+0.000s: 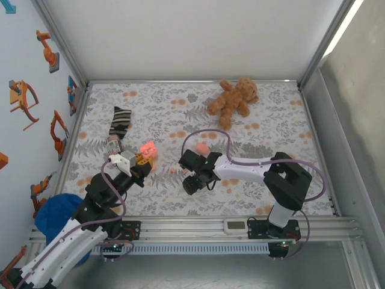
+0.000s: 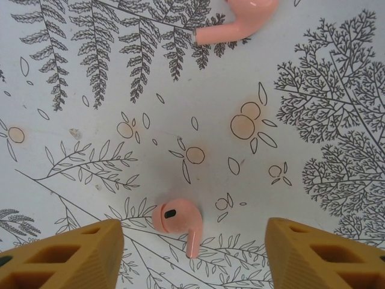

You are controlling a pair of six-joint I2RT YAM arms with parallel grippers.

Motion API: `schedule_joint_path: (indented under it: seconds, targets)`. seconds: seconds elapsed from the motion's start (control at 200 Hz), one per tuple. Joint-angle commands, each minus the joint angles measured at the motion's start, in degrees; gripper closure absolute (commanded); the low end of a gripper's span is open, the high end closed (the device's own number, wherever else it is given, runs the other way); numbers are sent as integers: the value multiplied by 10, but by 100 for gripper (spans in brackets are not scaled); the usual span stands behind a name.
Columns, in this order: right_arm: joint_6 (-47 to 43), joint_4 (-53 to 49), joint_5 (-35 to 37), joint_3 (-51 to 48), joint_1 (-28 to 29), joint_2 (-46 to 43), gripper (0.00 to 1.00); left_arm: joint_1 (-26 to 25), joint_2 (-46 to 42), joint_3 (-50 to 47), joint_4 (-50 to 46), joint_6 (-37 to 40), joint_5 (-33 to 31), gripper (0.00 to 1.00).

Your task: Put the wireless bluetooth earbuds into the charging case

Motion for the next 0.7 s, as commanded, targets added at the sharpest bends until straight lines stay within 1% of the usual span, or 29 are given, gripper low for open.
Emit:
schedule_joint_path:
  seconds: [0.0,0.14,0.416,0.466,0.576,0.691]
  targets:
    - [-8,-14,-20,18,-6,14,42,-4,-7,7,6,0,-4,100]
    - [-7,-8,-38,18,-9,23,44,-3,-7,7,5,0,-5,100]
    - [-8,-5,-48,20,-14,34,46,-3,-8,6,4,-1,-5,100]
    - [-9,-5,-49,20,-13,37,51,-3,-8,7,2,-1,-7,100]
    - [-9,-5,-54,22,-14,43,53,-4,-8,6,3,-1,-7,100]
    - [-10,-5,-58,26,-14,47,60,-4,-8,7,1,-1,-7,100]
